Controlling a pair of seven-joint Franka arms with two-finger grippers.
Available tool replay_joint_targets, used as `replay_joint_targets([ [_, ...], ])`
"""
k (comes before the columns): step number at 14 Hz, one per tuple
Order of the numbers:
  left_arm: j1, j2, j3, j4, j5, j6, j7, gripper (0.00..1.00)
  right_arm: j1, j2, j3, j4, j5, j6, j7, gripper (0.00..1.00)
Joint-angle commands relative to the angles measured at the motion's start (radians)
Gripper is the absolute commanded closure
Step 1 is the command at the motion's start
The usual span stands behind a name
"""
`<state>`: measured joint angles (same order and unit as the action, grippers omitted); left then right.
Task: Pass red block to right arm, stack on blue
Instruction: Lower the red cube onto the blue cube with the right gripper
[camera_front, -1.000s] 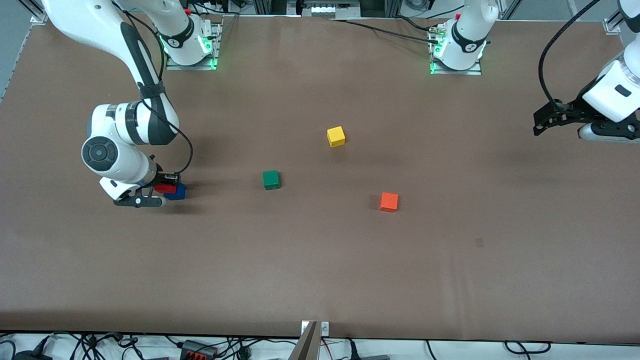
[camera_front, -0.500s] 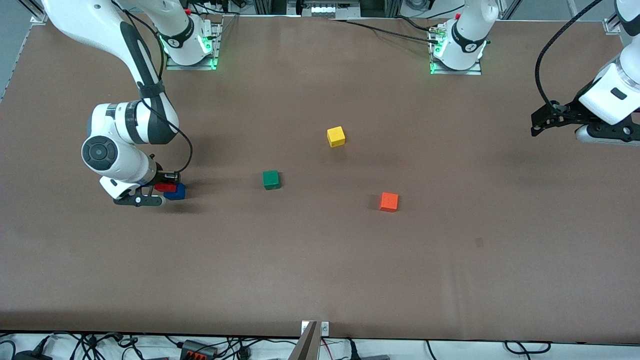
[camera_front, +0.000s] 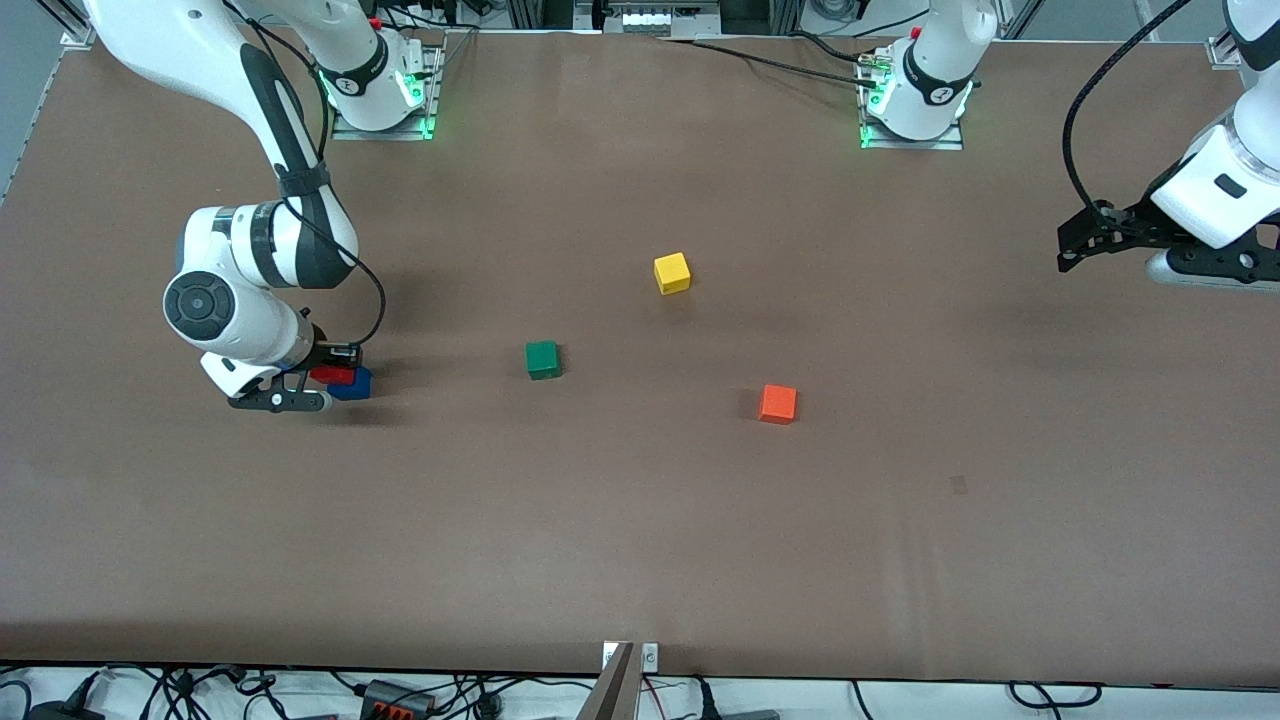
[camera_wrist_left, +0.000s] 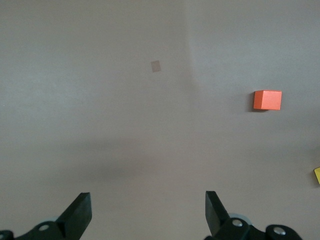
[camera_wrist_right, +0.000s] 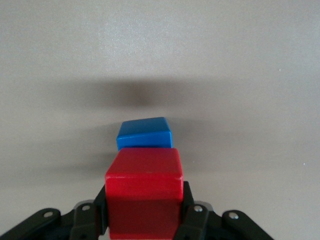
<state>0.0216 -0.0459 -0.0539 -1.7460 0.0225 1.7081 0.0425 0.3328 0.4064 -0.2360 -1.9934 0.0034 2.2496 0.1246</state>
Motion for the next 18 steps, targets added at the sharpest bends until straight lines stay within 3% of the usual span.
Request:
replay_joint_targets([
  [1, 0.006, 0.011, -0.009, 0.029, -0.010, -0.025, -0.003, 0.00, -0.003, -0.011, 0.006, -0.021, 0.017, 0.021, 0.007, 1.00],
  [5, 0.006, 0.011, -0.009, 0.029, -0.010, -0.025, -0.003, 0.00, -0.003, -0.008, 0.006, -0.019, 0.017, 0.021, 0.007, 0.97],
  [6, 0.008, 0.011, -0.009, 0.029, -0.010, -0.025, -0.003, 0.00, -0.003, -0.006, 0.006, -0.018, 0.021, 0.021, 0.009, 0.86],
  [9, 0.008, 0.011, -0.009, 0.029, -0.010, -0.025, -0.003, 0.00, -0.003, -0.004, 0.006, -0.002, 0.050, 0.018, 0.009, 0.00],
  [15, 0.006, 0.009, -0.009, 0.029, -0.015, -0.038, -0.004, 0.00, -0.005, -0.033, 0.001, 0.030, 0.050, -0.037, -0.010, 0.00],
  [18, 0.006, 0.011, -0.009, 0.036, -0.019, -0.041, -0.004, 0.00, -0.009, -0.051, -0.012, 0.172, 0.053, -0.223, 0.003, 0.00],
])
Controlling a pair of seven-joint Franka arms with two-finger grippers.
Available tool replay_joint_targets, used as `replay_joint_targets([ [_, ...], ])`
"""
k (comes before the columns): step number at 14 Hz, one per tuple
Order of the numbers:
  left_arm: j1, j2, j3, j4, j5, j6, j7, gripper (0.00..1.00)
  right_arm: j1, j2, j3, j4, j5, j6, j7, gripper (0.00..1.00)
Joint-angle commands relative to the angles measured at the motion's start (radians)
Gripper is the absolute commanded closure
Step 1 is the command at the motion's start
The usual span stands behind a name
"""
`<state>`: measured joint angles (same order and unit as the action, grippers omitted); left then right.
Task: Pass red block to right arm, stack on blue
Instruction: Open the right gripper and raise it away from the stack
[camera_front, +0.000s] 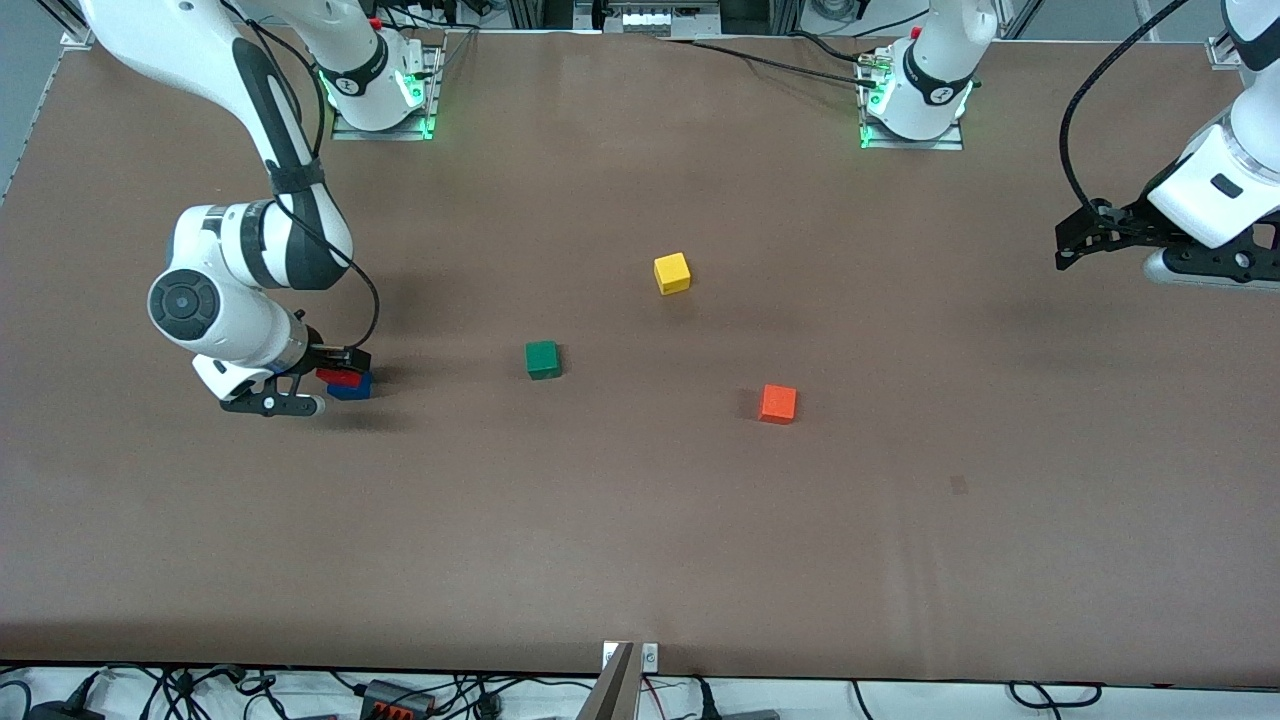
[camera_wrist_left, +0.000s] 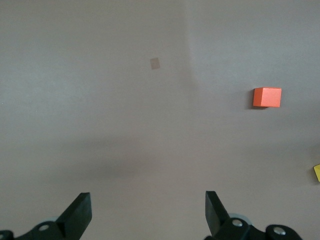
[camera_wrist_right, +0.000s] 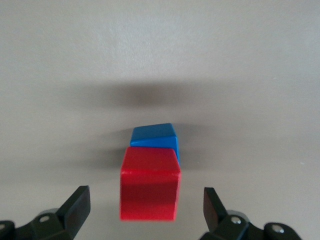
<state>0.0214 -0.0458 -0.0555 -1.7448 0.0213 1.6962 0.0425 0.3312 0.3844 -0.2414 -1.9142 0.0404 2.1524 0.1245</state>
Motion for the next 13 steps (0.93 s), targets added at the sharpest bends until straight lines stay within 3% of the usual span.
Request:
replay_joint_targets([
  [1, 0.006, 0.011, -0.007, 0.036, -0.018, -0.029, -0.004, 0.00, -0.009, -0.029, -0.016, 0.163, 0.016, -0.202, 0.006, 0.00],
  [5, 0.006, 0.011, -0.007, 0.036, -0.018, -0.029, -0.004, 0.00, -0.026, -0.038, -0.021, 0.352, 0.015, -0.359, -0.008, 0.00],
  [13, 0.006, 0.011, -0.007, 0.036, -0.020, -0.036, -0.003, 0.00, -0.080, -0.073, -0.027, 0.575, 0.015, -0.555, -0.032, 0.00],
])
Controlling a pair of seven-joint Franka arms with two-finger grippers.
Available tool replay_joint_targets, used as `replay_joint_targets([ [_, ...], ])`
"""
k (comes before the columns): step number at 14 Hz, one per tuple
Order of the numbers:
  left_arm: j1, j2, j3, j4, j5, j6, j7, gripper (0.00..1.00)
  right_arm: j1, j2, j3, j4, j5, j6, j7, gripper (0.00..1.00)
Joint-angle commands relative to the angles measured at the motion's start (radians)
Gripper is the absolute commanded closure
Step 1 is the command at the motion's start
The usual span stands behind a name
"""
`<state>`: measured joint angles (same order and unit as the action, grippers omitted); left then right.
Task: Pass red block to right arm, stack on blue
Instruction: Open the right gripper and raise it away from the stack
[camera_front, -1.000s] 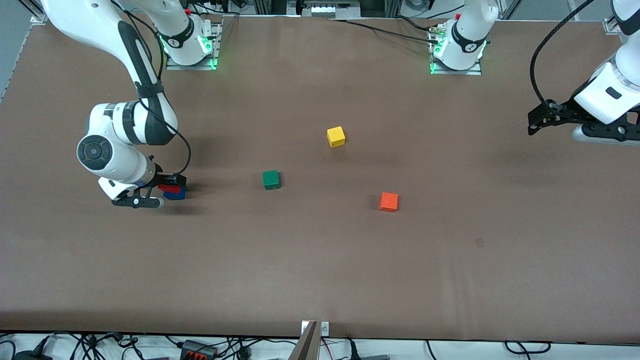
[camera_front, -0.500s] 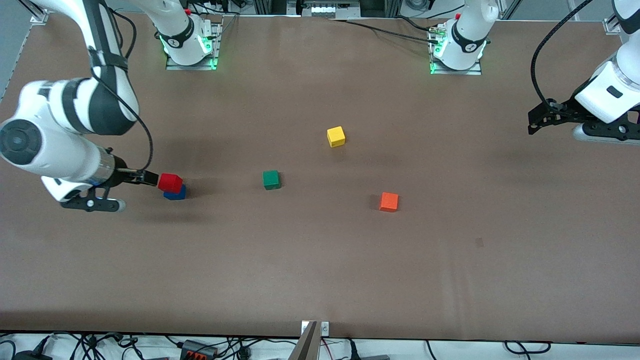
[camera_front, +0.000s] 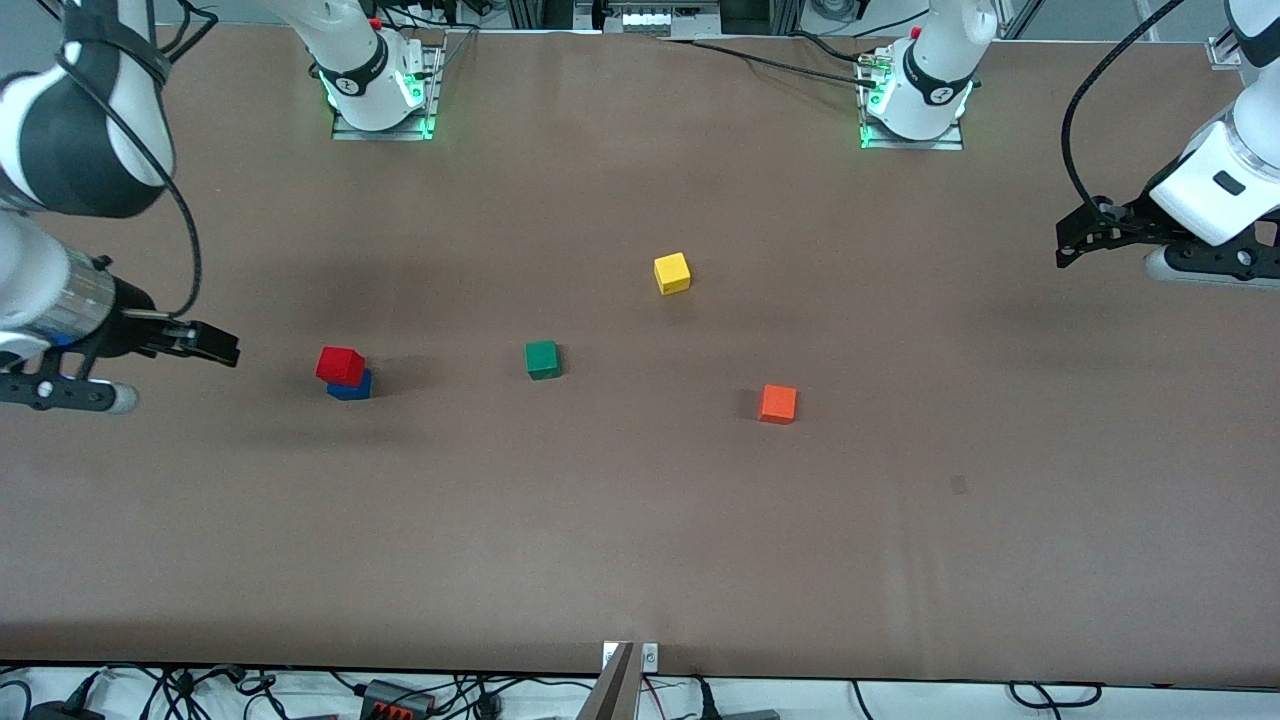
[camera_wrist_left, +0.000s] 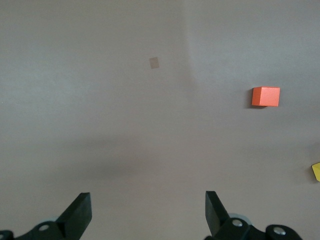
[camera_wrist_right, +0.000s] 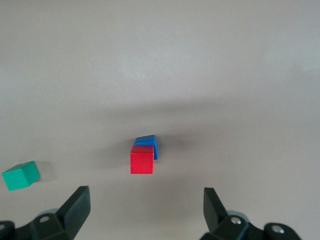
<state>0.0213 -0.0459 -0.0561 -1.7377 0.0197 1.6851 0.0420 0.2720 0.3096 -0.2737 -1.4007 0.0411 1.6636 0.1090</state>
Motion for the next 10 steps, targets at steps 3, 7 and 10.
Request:
replay_joint_targets([
  [3, 0.006, 0.011, -0.007, 0.029, -0.018, -0.025, -0.004, 0.00, -0.046, -0.001, 0.004, 0.085, 0.014, -0.110, -0.023, 0.00],
  [7, 0.006, 0.011, -0.007, 0.029, -0.018, -0.025, -0.004, 0.00, -0.180, -0.064, 0.074, 0.077, 0.017, -0.097, -0.167, 0.00],
  [10, 0.006, 0.011, -0.007, 0.029, -0.018, -0.027, -0.004, 0.00, -0.275, -0.109, 0.198, 0.049, -0.006, -0.097, -0.154, 0.00],
])
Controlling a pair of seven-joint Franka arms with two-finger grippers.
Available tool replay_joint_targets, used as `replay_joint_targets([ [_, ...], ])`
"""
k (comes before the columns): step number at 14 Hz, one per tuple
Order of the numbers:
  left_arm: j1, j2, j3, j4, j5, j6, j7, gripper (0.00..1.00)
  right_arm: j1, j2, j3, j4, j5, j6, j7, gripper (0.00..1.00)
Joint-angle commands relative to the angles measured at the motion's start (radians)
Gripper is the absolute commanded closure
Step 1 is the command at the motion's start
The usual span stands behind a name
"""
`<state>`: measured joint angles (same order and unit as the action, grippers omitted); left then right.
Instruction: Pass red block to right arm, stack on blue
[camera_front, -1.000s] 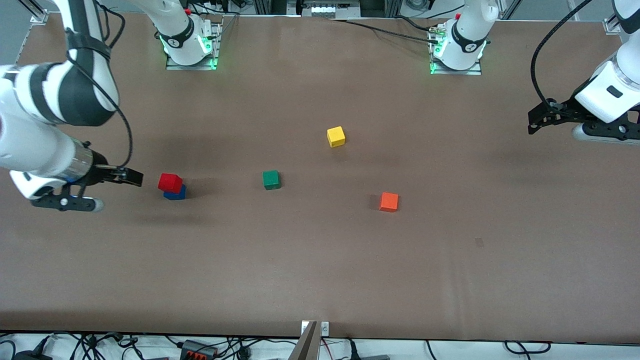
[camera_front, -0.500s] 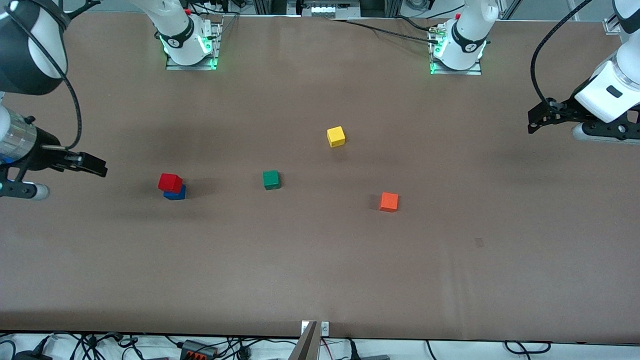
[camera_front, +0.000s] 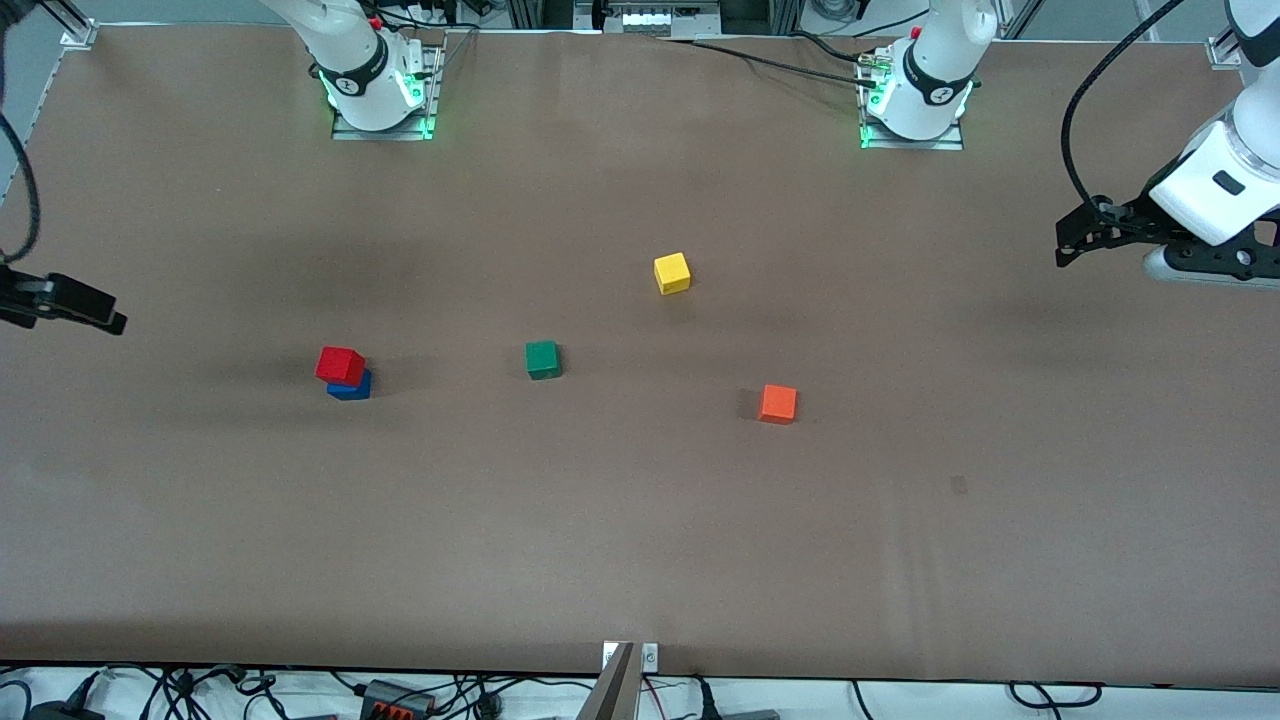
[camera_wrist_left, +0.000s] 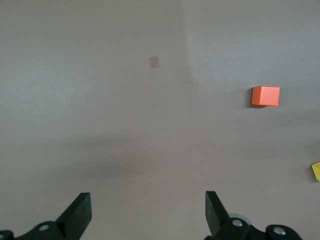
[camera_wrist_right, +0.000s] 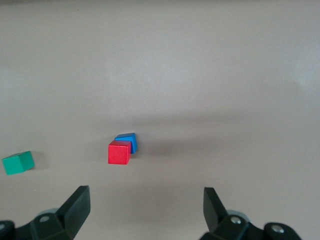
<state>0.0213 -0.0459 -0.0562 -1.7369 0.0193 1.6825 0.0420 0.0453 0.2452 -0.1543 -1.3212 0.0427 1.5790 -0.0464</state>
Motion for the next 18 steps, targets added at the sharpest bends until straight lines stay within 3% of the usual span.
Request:
replay_joint_targets([
  [1, 0.006, 0.011, -0.007, 0.028, -0.018, -0.024, -0.004, 0.00, -0.048, -0.053, 0.084, -0.047, -0.026, -0.013, 0.007, 0.00],
  [11, 0.006, 0.011, -0.007, 0.030, -0.018, -0.024, -0.004, 0.00, -0.050, -0.244, 0.094, -0.349, -0.044, 0.072, 0.011, 0.00],
  [18, 0.006, 0.012, -0.007, 0.030, -0.018, -0.024, -0.004, 0.00, -0.048, -0.270, 0.096, -0.388, -0.046, 0.098, 0.010, 0.00],
])
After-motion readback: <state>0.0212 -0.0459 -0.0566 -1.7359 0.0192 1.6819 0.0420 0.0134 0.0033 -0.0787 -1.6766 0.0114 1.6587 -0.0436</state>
